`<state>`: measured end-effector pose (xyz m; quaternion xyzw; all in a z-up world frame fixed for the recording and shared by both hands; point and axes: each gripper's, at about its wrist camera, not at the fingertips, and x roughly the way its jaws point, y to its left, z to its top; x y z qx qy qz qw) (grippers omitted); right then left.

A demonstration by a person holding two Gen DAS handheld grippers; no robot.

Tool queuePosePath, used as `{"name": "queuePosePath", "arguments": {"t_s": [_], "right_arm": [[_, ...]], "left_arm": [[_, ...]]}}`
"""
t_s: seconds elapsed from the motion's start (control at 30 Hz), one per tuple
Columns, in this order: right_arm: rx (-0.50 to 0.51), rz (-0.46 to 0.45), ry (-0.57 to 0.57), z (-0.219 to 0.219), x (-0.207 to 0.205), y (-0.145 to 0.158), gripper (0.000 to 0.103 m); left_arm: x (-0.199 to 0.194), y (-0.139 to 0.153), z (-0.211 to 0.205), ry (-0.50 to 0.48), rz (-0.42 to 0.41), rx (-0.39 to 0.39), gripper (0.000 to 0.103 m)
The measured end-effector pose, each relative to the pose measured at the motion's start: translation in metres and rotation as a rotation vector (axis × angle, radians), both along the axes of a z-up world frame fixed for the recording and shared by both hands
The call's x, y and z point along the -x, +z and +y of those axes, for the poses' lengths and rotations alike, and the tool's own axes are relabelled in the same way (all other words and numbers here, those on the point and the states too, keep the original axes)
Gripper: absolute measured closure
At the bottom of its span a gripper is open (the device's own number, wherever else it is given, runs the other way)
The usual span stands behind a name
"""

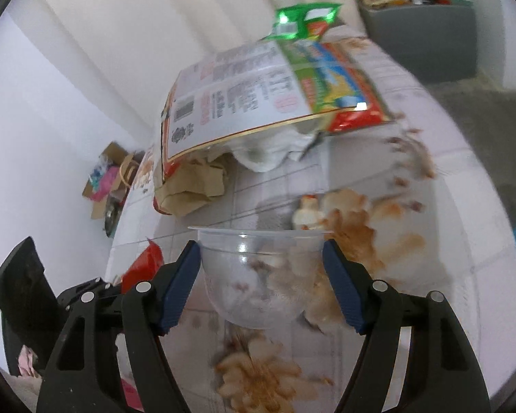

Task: Collect trash
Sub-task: 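Carry the wrapper and cup to the blue wastebasket and open both grippers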

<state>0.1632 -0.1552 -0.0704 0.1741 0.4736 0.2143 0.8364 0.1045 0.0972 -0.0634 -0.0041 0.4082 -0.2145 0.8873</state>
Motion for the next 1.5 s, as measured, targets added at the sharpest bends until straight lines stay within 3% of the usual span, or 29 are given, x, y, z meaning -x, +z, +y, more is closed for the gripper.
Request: {"name": "queuePosePath", "arguments": {"t_s": [0.17, 0.33, 0.5, 0.6, 0.7, 0.77, 0.9, 1.03, 1.13, 1.27, 1.4, 1.5], "right_arm": [[-0.028, -0.054, -0.105, -0.044, 0.024, 0.018, 0.034], [-0.046, -0.114, -0.301, -0.123, 0.045, 0.037, 0.034], [-0.054, -0.107, -0.563, -0.212, 0.059, 0.026, 0.034], [-0.095, -0.047, -0.724, -0.281, 0.064, -0.001, 0.034], [-0.113, 0.018, -0.811, -0.327, 0.06, -0.029, 0.034], [-0.148, 0.078, -0.864, -0.361, 0.052, -0.058, 0.034], [-0.205, 0.174, -0.942, -0.415, 0.03, -0.111, 0.034], [-0.226, 0.242, -0.987, -0.453, 0.014, -0.151, 0.033], [-0.217, 0.276, -1.009, -0.474, 0.007, -0.176, 0.033], [-0.164, 0.296, -1.026, -0.484, 0.008, -0.187, 0.028], [-0.148, 0.272, -1.042, -0.485, 0.018, -0.178, 0.028], [-0.119, 0.23, -1.045, -0.477, 0.035, -0.158, 0.028]], "left_arm": [[-0.017, 0.014, -0.04, -0.081, 0.017, 0.054, 0.091], [-0.046, 0.034, -0.117, -0.231, 0.034, 0.089, 0.091], [-0.084, 0.044, -0.223, -0.389, 0.099, 0.111, 0.091], [-0.096, 0.04, -0.29, -0.482, 0.126, 0.069, 0.09], [-0.105, 0.023, -0.378, -0.611, 0.206, 0.057, 0.089], [-0.114, 0.002, -0.425, -0.645, 0.273, 0.024, 0.089], [-0.134, -0.056, -0.507, -0.666, 0.393, -0.058, 0.089], [-0.156, -0.102, -0.564, -0.662, 0.452, -0.106, 0.089], [-0.166, -0.126, -0.584, -0.638, 0.465, -0.119, 0.085], [-0.175, -0.148, -0.592, -0.587, 0.452, -0.155, 0.066], [-0.178, -0.146, -0.593, -0.586, 0.425, -0.163, 0.065], [-0.176, -0.128, -0.584, -0.593, 0.402, -0.134, 0.065]]}}
